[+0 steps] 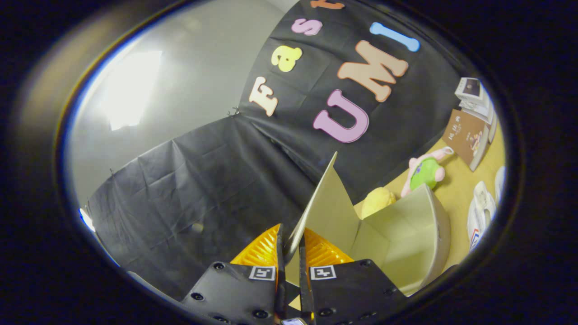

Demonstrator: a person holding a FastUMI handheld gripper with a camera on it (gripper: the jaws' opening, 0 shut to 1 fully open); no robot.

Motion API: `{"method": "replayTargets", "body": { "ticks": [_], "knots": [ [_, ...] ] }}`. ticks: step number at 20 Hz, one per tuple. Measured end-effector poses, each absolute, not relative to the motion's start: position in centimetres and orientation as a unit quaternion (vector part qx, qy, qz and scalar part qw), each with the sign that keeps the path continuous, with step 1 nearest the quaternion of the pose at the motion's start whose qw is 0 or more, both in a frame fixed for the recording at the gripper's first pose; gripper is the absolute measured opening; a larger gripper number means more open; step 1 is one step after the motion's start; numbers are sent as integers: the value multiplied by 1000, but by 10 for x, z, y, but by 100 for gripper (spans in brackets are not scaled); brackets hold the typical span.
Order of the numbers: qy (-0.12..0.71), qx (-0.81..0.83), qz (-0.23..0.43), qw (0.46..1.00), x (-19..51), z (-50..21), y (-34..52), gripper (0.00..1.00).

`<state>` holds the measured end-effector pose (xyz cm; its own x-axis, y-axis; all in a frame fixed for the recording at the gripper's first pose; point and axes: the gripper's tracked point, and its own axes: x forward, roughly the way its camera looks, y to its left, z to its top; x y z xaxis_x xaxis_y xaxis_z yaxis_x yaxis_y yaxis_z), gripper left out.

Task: Open the storage box then place both shoes into the box .Put the left shoe in first, then the right shoe, with the right side of both shoes facing outward in a uniform manner.

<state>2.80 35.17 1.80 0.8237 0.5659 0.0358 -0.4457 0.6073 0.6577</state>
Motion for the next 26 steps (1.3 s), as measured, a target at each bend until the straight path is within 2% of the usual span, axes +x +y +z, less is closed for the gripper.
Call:
{"method": "replayTargets", "body": {
  "ticks": [11, 14, 20, 26],
  "knots": [
    [157, 224, 337, 901, 33, 3, 499, 15],
    [180, 205, 352, 895, 27, -18, 529, 20],
    [210, 142, 382, 889, 26, -58, 549, 60],
    [146, 51, 325, 933, 56, -35, 479, 100]
  ]
}}
